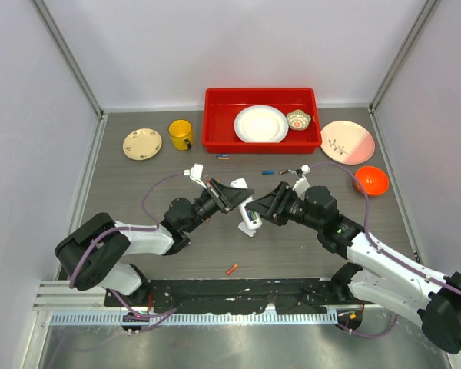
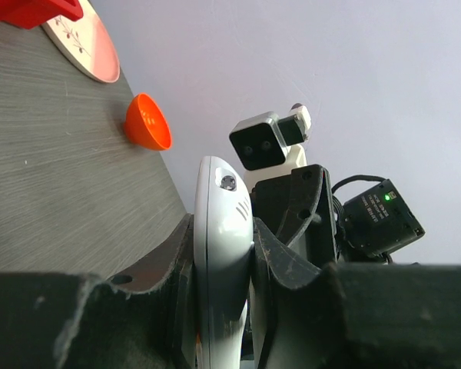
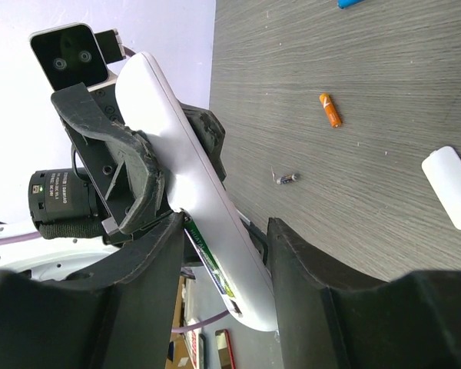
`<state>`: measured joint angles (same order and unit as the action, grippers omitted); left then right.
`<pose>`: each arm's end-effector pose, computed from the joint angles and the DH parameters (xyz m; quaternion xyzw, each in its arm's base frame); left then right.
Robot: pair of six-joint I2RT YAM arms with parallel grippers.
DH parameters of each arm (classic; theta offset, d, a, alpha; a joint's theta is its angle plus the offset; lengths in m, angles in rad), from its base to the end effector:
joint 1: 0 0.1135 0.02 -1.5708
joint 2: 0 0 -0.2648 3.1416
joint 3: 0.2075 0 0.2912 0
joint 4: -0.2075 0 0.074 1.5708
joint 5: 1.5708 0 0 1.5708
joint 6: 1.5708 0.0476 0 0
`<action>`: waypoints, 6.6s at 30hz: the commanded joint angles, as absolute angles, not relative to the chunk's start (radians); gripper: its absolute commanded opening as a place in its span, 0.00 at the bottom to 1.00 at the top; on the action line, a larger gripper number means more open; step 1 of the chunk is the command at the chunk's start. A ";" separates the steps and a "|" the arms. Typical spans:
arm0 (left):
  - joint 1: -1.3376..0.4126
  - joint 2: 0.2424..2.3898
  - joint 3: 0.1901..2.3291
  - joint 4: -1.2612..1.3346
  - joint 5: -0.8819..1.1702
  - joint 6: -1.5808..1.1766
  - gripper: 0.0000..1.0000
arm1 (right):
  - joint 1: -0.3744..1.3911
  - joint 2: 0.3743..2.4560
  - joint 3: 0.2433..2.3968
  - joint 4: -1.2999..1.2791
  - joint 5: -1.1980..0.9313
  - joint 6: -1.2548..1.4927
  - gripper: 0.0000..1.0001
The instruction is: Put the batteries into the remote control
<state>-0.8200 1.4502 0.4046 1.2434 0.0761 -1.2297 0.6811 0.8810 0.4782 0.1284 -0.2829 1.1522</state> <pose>0.2034 -0.2233 0.1838 -0.1000 0.6261 -0.6731 0.3807 0.1877 0.1692 0.2288 0.1014 0.7873 0.5427 0.2745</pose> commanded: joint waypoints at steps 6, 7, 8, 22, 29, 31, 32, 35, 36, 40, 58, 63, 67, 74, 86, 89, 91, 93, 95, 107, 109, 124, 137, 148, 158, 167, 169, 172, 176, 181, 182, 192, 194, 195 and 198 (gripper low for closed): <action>-0.796 1.417 0.477 1.546 0.037 -1.236 0.00 | 0.683 0.880 0.446 0.107 -0.328 1.137 0.42; -0.795 1.419 0.479 1.546 0.038 -1.236 0.00 | 0.681 0.881 0.446 0.107 -0.328 1.137 0.41; -0.795 1.419 0.479 1.546 0.040 -1.236 0.00 | 0.683 0.877 0.443 0.109 -0.327 1.138 0.38; -0.795 1.443 0.431 1.546 0.057 -1.261 0.00 | 0.681 0.871 0.580 0.040 -0.322 1.060 0.65; -0.782 1.451 0.445 1.546 0.116 -1.304 0.00 | 0.681 0.908 0.607 0.023 -0.416 0.965 0.58; -0.773 1.466 0.457 1.546 0.149 -1.336 0.00 | 0.681 0.913 0.614 0.015 -0.433 0.945 0.54; -0.773 1.471 0.462 1.546 0.158 -1.344 0.00 | 0.681 0.914 0.617 0.014 -0.434 0.940 0.53; -0.770 1.479 0.469 1.546 0.179 -1.356 0.00 | 0.678 0.913 0.614 0.015 -0.434 0.931 0.50; -0.770 1.479 0.471 1.545 0.183 -1.358 0.00 | 0.675 0.907 0.614 0.023 -0.436 0.933 0.50; -0.767 1.479 0.471 1.546 0.198 -1.362 0.00 | 0.660 0.884 0.603 0.063 -0.451 0.953 0.51; -0.712 1.539 0.508 1.546 0.356 -1.480 0.00 | 0.629 0.897 0.733 -0.170 -0.468 0.769 0.50; -0.712 1.540 0.515 1.546 0.360 -1.480 0.00 | 0.629 0.910 0.736 -0.187 -0.451 0.756 0.46; -0.712 1.539 0.518 1.546 0.365 -1.479 0.00 | 0.629 0.911 0.736 -0.198 -0.440 0.749 0.43; -0.710 1.537 0.517 1.546 0.364 -1.479 0.00 | 0.629 0.914 0.736 -0.213 -0.416 0.741 0.36; -0.712 1.536 0.506 1.545 0.360 -1.463 0.00 | 0.629 0.899 0.741 -0.195 -0.410 0.770 0.61; -0.712 1.537 0.500 1.546 0.359 -1.451 0.00 | 0.629 0.882 0.764 -0.193 -0.393 0.782 0.67; -0.710 1.539 0.491 1.546 0.356 -1.445 0.00 | 0.627 0.864 0.802 -0.221 -0.376 0.764 0.69; -0.701 1.540 0.486 1.546 0.357 -1.443 0.00 | 0.627 0.851 0.851 -0.258 -0.344 0.738 0.70; -0.684 1.537 0.480 1.545 0.367 -1.445 0.00 | 0.626 0.841 0.871 -0.323 -0.274 0.698 0.71; -0.460 1.326 0.273 1.500 0.466 -1.513 0.00 | 0.693 0.917 0.703 -0.433 -0.022 0.575 0.58; -0.453 1.273 0.229 1.470 0.471 -1.494 0.00 | 0.777 0.955 0.709 -0.439 0.076 0.540 0.59; -0.451 1.026 0.138 1.227 0.515 -1.410 0.00 | 0.923 1.426 0.913 -0.440 0.186 0.264 0.69; -0.451 0.993 0.120 1.232 0.538 -1.405 0.00 | 0.923 1.627 1.029 -0.492 0.080 0.161 0.65; -0.453 1.028 0.124 1.264 0.546 -1.408 0.00 | 0.925 1.686 1.000 -0.466 0.049 0.166 0.60; -0.451 1.035 0.140 1.264 0.535 -1.411 0.00 | 0.925 1.703 1.000 -0.476 0.041 0.178 0.53; -0.451 1.043 0.137 1.266 0.532 -1.414 0.00 | 0.925 1.715 0.997 -0.485 0.014 0.216 0.40; -0.451 1.042 0.133 1.266 0.531 -1.414 0.00 | 0.925 1.707 0.997 -0.485 0.017 0.245 0.38; -0.453 1.042 0.132 1.264 0.529 -1.413 0.00 | 0.922 1.675 0.986 -0.480 0.064 0.297 0.34; -0.451 1.054 0.135 1.262 0.523 -1.413 0.00 | 0.904 1.608 0.954 -0.480 0.130 0.374 0.28; -0.459 1.092 0.152 1.276 0.466 -1.419 0.00 | 0.876 1.478 0.902 -0.492 0.196 0.474 0.21; -0.472 1.107 0.156 1.288 0.453 -1.414 0.00 | 0.876 1.454 0.897 -0.511 0.207 0.509 0.17; -0.633 1.330 0.251 1.462 0.209 -1.364 0.00 | 0.884 1.152 0.960 -0.738 0.198 0.569 0.01; -0.647 1.365 0.271 1.486 0.169 -1.356 0.00 | 0.888 1.117 0.988 -0.814 0.175 0.552 0.01; -0.663 1.371 0.278 1.489 0.154 -1.338 0.00 | 0.890 1.109 1.024 -0.846 0.178 0.542 0.01; -0.684 1.402 0.301 1.485 0.107 -1.307 0.00 | 0.893 1.089 1.087 -0.951 0.175 0.517 0.01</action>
<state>-0.6567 1.3788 0.2432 1.2659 0.2138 -1.3640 0.8837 1.1275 0.9802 -0.7982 0.1802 0.5438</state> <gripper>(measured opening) 0.296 0.363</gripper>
